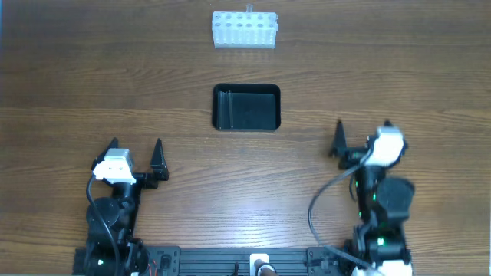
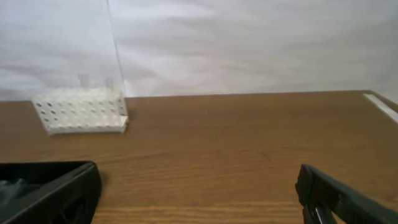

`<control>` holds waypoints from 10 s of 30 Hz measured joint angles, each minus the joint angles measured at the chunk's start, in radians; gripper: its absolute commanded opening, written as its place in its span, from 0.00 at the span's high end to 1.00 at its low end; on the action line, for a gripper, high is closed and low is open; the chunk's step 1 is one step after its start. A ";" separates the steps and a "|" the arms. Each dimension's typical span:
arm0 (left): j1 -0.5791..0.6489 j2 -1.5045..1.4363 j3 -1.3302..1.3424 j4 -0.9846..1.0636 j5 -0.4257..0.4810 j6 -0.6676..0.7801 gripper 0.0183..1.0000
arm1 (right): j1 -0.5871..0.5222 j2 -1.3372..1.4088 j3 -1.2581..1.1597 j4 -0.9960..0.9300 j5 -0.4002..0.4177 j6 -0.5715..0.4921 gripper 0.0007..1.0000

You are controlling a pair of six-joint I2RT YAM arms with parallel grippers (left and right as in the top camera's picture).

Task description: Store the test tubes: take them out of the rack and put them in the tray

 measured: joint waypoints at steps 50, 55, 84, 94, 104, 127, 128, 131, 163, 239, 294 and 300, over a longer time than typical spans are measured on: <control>0.000 0.000 0.000 0.000 0.000 0.000 0.00 | 0.453 1.891 1.769 -0.335 0.354 0.262 0.01; 0.000 0.000 0.000 0.000 0.000 0.000 0.00 | 0.453 1.915 1.771 -0.290 0.358 0.239 0.02; 0.000 0.000 0.000 0.000 0.000 0.000 0.00 | 0.430 1.957 1.771 -0.216 0.363 0.203 0.27; 0.000 0.000 0.000 0.000 0.000 0.000 0.00 | 0.430 1.957 1.771 -0.216 0.363 0.199 0.52; 0.000 0.000 0.000 0.000 0.000 0.000 0.00 | 0.430 1.957 1.771 -0.219 0.366 0.202 0.66; 0.000 0.000 0.000 0.000 0.000 0.000 0.00 | 0.430 1.958 1.771 -0.225 0.373 0.202 0.85; 0.000 0.000 0.000 0.000 0.000 0.000 0.00 | 0.430 1.958 1.771 -0.225 0.373 0.201 0.86; 0.000 0.000 0.000 0.000 0.000 0.000 0.00 | 0.430 1.958 1.771 -0.227 0.377 0.201 0.87; 0.000 0.000 0.000 0.000 0.000 0.000 0.00 | 0.431 1.952 1.775 -0.241 0.392 0.187 0.94; 0.000 0.000 0.000 0.000 0.000 0.000 0.00 | 0.459 1.611 1.347 -0.757 -0.060 0.502 0.80; 0.000 0.000 0.000 0.000 0.000 0.000 0.00 | 0.295 1.713 1.473 -0.229 0.122 0.130 0.27; 0.000 0.000 0.000 0.000 0.000 0.000 0.00 | 0.295 1.727 1.477 -0.217 0.122 0.135 0.37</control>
